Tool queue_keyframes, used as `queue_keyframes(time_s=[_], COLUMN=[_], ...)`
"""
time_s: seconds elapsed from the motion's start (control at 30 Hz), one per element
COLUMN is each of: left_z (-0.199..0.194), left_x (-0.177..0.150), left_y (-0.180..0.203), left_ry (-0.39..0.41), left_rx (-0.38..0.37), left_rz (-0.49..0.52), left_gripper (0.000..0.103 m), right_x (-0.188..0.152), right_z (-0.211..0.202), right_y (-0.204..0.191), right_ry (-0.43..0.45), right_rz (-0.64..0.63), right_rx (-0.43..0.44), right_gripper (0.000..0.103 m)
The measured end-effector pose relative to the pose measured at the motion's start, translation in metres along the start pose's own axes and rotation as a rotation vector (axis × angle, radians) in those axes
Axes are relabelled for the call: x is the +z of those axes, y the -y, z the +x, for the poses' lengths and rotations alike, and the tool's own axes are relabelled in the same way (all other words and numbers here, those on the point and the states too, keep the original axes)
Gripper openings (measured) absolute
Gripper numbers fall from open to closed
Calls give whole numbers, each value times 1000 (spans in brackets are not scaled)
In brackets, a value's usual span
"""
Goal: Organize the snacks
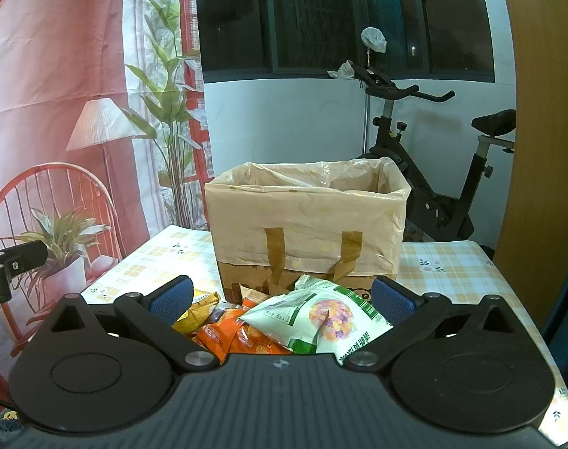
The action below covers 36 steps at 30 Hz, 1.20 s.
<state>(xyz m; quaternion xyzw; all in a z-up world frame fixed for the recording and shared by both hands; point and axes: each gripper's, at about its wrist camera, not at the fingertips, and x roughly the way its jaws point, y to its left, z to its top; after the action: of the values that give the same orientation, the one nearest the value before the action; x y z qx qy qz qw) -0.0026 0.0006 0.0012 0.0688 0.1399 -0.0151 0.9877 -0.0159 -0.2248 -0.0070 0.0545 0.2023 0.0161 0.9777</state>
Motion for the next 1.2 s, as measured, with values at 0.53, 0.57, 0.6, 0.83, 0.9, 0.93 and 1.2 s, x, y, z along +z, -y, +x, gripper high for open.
queue_keyframes(time_s=[0.53,0.57,0.6,0.83,0.9,0.93,1.2], left_z=[0,0,0,0,0,0,1], left_x=[0,-1,-1,-1,-1,-1,-3], left_y=[0,0,0,0,0,0,0], left_ry=[1,1,1,1,0,0,-3], left_rx=[-1,-1,-1,-2,-2,-2,-1], left_rz=[0,-1,-1,-1,-1,-2,-5], left_gripper=[103,103,103,103,103,103,103], right_x=[0,0,0,0,0,-1,-1], right_z=[0,-1,0,-1,1,1,2], right_y=[0,0,0,1,-1,-2,-2], right_ry=[-1,-1,-1,-2,-3,-3,-4], right_rz=[1,1,1,1,0,0,1], right_rx=[2,1,1,2,2,2,2], right_gripper=[103,103,103,103,103,103,103])
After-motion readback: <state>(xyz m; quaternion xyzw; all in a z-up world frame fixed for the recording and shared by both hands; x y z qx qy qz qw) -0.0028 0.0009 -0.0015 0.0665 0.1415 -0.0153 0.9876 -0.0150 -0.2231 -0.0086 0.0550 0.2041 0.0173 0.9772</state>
